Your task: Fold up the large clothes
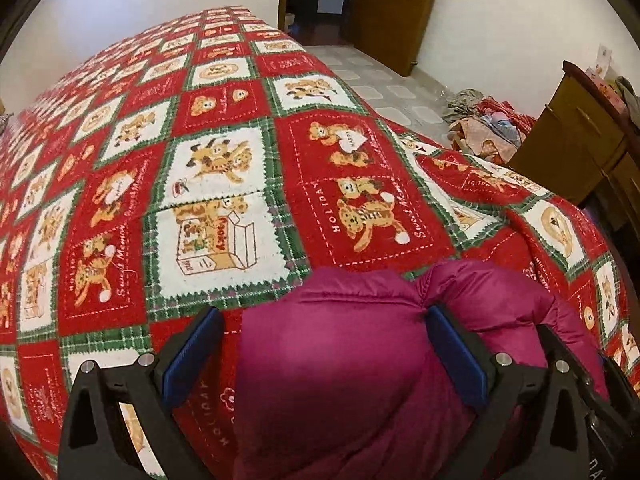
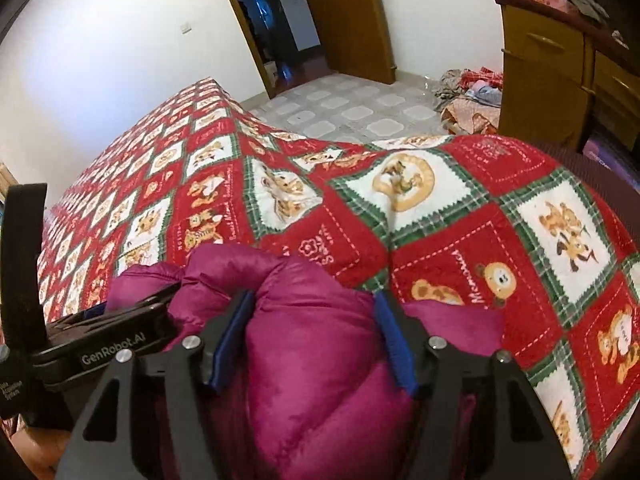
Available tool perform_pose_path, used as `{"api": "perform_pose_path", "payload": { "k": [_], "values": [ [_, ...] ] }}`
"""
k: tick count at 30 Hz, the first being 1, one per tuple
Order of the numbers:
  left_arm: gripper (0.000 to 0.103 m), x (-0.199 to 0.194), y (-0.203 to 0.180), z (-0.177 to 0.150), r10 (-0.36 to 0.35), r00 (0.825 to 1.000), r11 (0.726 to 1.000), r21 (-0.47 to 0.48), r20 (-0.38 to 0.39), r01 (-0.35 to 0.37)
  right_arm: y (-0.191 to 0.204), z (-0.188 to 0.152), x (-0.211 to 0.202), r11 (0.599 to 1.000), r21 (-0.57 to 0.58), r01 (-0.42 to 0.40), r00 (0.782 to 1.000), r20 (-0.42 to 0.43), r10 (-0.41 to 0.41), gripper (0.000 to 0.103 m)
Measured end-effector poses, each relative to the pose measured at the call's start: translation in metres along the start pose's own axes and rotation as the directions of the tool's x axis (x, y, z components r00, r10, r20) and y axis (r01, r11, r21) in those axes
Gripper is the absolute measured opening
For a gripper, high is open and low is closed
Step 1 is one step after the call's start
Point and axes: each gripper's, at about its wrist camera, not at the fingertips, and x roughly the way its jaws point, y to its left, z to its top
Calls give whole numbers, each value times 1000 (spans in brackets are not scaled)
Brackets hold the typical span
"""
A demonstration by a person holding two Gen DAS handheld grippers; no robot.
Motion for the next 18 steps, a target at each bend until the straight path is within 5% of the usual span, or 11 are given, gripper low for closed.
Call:
{"api": "perform_pose_path", "payload": {
  "k": [18],
  "values": [
    [102, 3, 2, 0, 12, 1000, 1000, 18, 19, -12, 4, 0, 4, 999, -19, 34, 999, -4, -34, 66]
  ]
}}
